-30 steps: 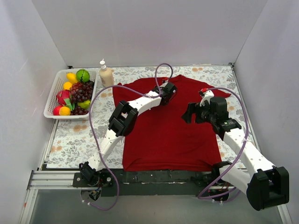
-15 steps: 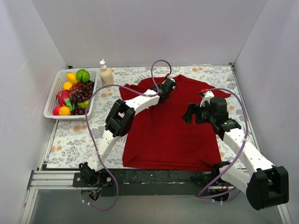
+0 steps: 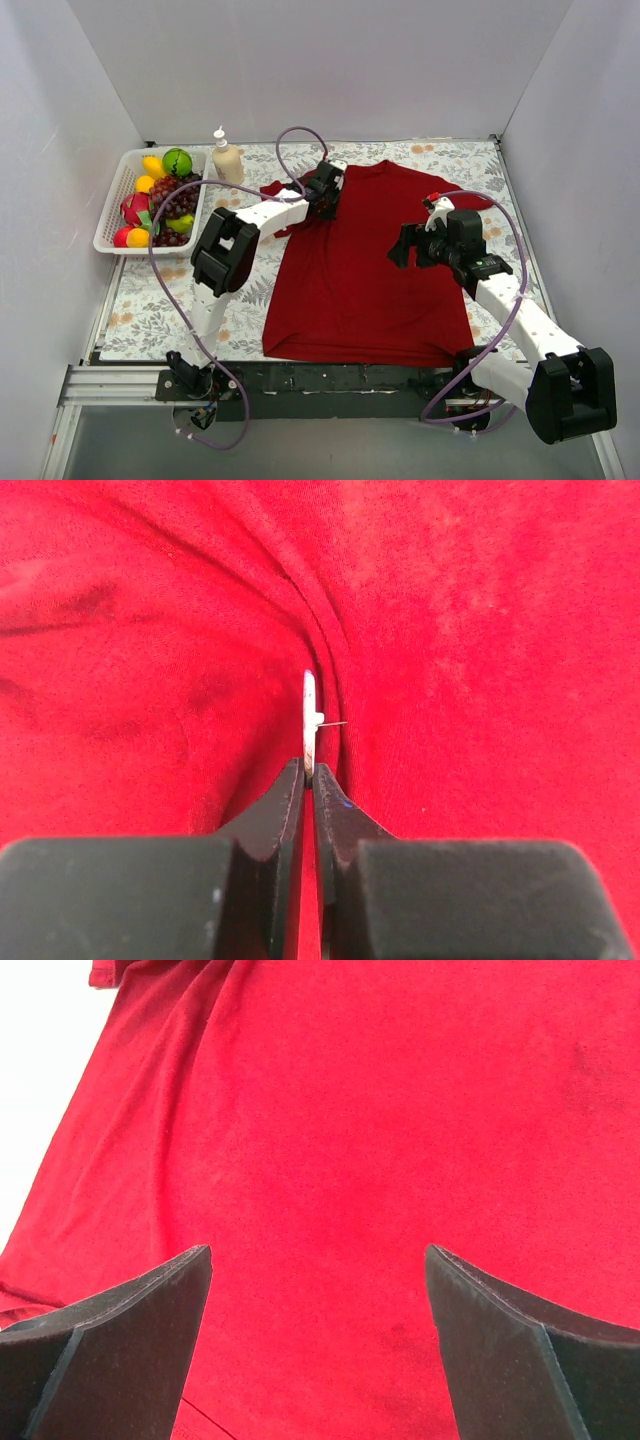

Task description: Pin the brooch onto the clothing

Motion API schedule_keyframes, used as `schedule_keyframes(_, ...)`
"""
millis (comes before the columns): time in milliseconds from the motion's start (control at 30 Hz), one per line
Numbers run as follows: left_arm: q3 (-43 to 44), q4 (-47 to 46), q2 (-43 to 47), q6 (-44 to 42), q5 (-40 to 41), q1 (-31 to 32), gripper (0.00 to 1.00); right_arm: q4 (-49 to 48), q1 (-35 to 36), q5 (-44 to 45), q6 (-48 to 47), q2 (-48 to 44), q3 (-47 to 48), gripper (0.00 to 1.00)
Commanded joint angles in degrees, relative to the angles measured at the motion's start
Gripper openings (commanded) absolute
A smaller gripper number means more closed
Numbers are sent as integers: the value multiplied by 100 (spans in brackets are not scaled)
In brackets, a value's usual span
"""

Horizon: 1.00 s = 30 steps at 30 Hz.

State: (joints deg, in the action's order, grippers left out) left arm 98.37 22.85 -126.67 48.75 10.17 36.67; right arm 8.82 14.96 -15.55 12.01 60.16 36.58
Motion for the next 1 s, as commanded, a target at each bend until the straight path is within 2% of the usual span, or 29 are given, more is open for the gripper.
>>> schedule_keyframes(0,-414,-614,802,345,-911,-177,0,-293,-37,-211,-23,48,-45,94)
schedule_keyframes(367,-758,-1055,1118,355,-913,-230,0,-284,-28,-273,-58,101,-54,93)
schedule_keyframes(733,-2,-308,425,-436,555,-169,0,-310,-37,-308,-50,154,-37,93)
schedule_keyframes(967,534,-97,-287,-1043,1486,218,0,-284,-28,-282,-67,163,-37,93)
